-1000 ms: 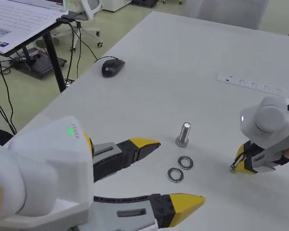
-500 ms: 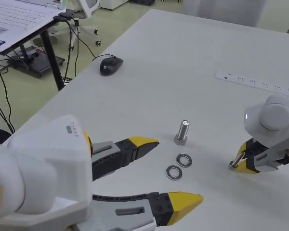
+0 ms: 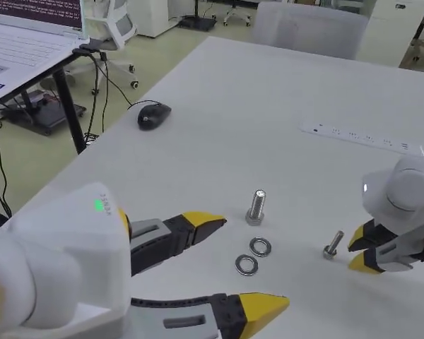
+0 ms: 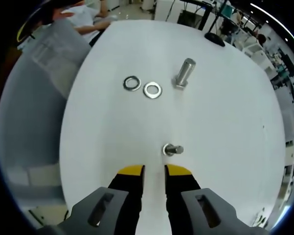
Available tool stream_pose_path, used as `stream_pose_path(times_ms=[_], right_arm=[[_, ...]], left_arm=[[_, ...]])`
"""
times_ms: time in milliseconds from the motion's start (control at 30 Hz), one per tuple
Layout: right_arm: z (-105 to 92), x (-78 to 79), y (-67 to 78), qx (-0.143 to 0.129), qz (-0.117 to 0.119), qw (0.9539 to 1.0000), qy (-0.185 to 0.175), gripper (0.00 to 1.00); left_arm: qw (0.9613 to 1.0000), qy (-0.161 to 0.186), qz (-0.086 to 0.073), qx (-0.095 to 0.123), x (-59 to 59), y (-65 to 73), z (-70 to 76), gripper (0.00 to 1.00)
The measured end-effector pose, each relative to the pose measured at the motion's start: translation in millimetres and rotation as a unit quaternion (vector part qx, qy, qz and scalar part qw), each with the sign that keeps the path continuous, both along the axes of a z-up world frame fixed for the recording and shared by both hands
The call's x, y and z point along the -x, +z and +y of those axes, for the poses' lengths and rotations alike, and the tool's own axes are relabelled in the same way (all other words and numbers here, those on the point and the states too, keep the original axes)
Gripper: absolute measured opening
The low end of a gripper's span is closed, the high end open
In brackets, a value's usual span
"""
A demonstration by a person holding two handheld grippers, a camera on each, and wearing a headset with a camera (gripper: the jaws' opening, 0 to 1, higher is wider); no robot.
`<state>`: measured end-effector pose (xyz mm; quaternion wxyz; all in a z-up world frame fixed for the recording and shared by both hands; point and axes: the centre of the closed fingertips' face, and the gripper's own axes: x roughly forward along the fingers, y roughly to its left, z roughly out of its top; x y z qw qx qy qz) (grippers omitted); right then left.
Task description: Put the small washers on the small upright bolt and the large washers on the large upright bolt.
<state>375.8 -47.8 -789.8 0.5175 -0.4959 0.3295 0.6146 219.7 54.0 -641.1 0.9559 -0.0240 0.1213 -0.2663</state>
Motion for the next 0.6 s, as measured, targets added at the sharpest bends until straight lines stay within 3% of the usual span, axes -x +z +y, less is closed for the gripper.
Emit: stream_pose_path(times_ms=[267,600], right_arm=[[10.0,24.7,1.4,-0.011,0.004,0.9998,0.015,0.17],[40.5,55.4,-4.7,-0.016,0.021,0.9984,0.05,0.17]], left_arm=[[1.0,0.002,-0.004,-0.005,11.4,3.2,-0.8,0.58],[0.9999,0.012,-0.01,-0.007,22.0,7.9,2.7,0.58]])
